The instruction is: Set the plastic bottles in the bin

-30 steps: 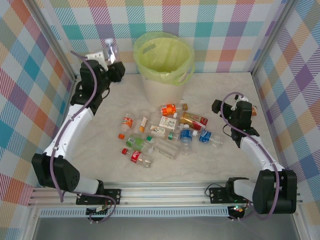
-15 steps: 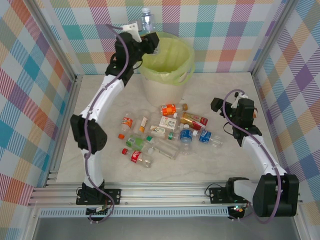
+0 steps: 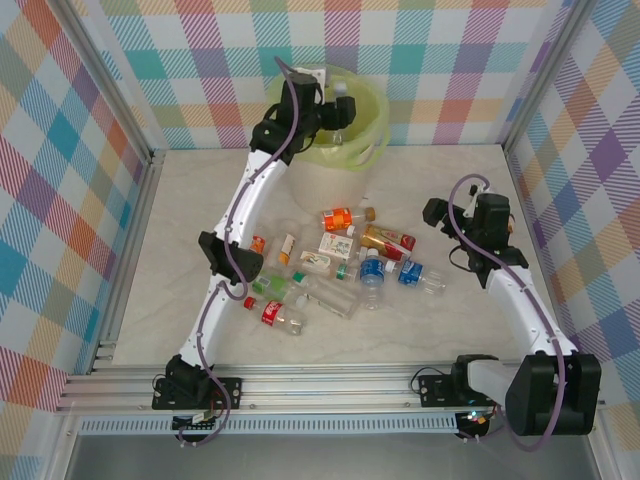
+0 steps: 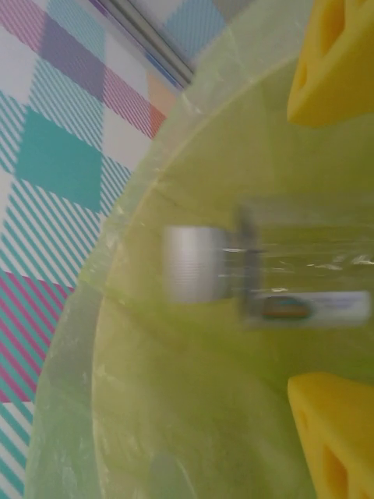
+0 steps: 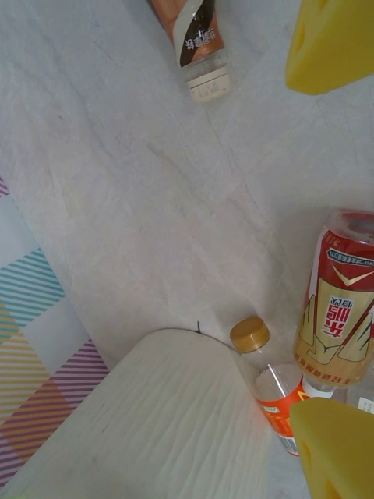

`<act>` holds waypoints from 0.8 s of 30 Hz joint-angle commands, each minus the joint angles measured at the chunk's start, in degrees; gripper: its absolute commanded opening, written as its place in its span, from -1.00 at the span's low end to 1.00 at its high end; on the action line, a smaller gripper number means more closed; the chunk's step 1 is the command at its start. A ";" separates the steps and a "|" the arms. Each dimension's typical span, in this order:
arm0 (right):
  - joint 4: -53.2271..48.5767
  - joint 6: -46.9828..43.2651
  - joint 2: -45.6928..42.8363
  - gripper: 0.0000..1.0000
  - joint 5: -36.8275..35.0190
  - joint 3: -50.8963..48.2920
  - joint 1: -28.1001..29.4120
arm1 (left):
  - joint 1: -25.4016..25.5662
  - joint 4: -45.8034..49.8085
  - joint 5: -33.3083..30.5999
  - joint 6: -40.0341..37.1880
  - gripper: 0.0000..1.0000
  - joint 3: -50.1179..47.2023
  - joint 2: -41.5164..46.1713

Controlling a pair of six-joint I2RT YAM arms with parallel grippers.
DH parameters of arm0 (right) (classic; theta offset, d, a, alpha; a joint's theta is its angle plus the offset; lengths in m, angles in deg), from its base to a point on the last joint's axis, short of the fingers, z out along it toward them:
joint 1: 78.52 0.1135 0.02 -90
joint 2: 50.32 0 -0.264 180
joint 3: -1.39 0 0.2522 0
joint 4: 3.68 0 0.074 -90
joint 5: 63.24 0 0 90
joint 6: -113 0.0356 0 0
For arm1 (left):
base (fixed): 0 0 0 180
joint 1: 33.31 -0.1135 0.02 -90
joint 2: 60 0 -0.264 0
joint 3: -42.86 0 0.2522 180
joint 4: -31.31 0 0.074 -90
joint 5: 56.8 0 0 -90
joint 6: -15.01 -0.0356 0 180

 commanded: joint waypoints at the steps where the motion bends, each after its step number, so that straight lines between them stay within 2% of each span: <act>1: -1.64 0.04 1.62 0.99 -0.82 2.61 0.01 | 0.16 3.03 -1.61 -2.63 1.00 5.34 0.61; 5: -2.70 0.14 3.73 0.99 -0.97 3.74 -0.05 | 0.16 3.21 0.48 -3.76 1.00 3.26 3.15; 11: -1.92 -2.30 8.49 0.99 -3.78 5.91 -0.14 | -0.11 -1.54 1.15 -5.77 1.00 -13.36 15.70; 18: -4.85 -2.47 19.04 0.99 -5.68 14.16 -1.32 | 0.05 -19.77 1.00 -8.22 1.00 -52.36 39.55; 21: -8.66 -1.14 23.24 1.00 -10.39 18.13 -2.27 | 0.24 -25.46 -0.81 -8.73 1.00 -64.54 48.03; 24: -11.79 0.34 26.34 1.00 -13.31 20.64 -4.17 | 0.20 -29.66 -4.08 -7.85 1.00 -72.27 54.01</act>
